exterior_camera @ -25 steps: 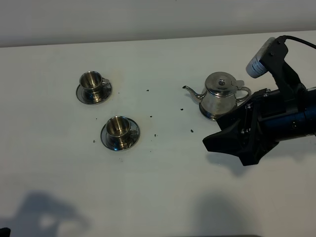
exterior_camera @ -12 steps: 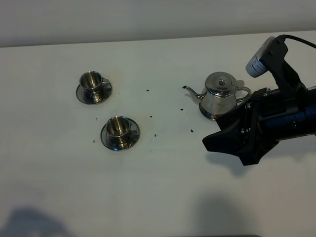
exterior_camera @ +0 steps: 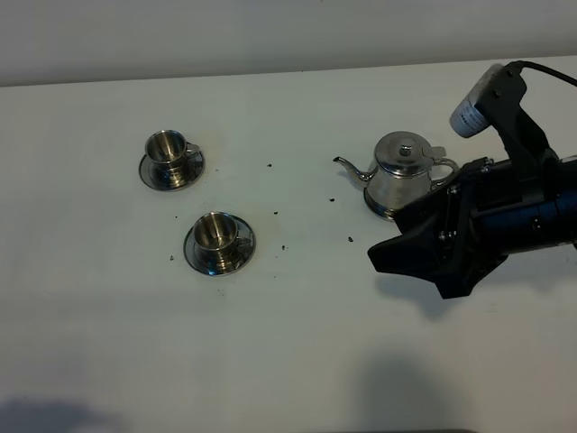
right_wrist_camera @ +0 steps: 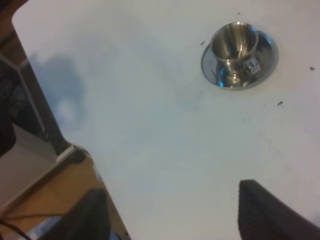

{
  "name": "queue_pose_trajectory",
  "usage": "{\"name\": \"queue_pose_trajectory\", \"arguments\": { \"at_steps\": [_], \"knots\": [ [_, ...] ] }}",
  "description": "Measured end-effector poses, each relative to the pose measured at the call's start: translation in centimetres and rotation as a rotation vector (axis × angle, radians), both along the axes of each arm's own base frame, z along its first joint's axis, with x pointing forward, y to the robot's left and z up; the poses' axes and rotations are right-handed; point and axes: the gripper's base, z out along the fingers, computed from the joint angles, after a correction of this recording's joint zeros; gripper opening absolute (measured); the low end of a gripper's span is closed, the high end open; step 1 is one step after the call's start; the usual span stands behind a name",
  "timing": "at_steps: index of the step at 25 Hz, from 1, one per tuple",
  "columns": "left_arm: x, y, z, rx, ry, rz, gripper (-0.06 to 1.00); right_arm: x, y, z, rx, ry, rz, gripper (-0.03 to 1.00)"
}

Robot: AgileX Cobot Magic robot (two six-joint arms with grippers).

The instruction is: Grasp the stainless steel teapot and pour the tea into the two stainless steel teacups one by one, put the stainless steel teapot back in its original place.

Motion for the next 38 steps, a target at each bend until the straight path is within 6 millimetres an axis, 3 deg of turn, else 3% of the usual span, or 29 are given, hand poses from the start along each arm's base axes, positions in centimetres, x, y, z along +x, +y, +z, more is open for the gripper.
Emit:
{"name": "queue_pose_trajectory", "arguments": {
  "at_steps": [6, 10, 14, 21, 28, 38],
  "knots": [
    [0.0, 0.0, 0.0, 0.002, -0.002, 0.004, 0.45, 0.4, 0.0, 0.4, 0.004, -0.044, -0.017, 0.53],
    [0.0, 0.0, 0.0, 0.002, -0.002, 0.004, 0.45, 1.6, 0.2, 2.2, 0.015, -0.136, -0.039, 0.53],
    [0.0, 0.0, 0.0, 0.002, -0.002, 0.004, 0.45, 3.7, 0.7, 3.9, -0.019, -0.218, -0.023, 0.53],
    [0.0, 0.0, 0.0, 0.002, -0.002, 0.004, 0.45, 8.7, 1.8, 4.4, -0.232, -0.196, 0.114, 0.53],
    [0.0, 0.0, 0.0, 0.002, -0.002, 0.004, 0.45, 14.1, 2.2, 3.0, -0.487, -0.135, 0.182, 0.53],
    [0.0, 0.0, 0.0, 0.002, -0.002, 0.004, 0.45, 17.7, 1.1, -1.6, -0.761, -0.157, 0.344, 0.53]
  ]
}}
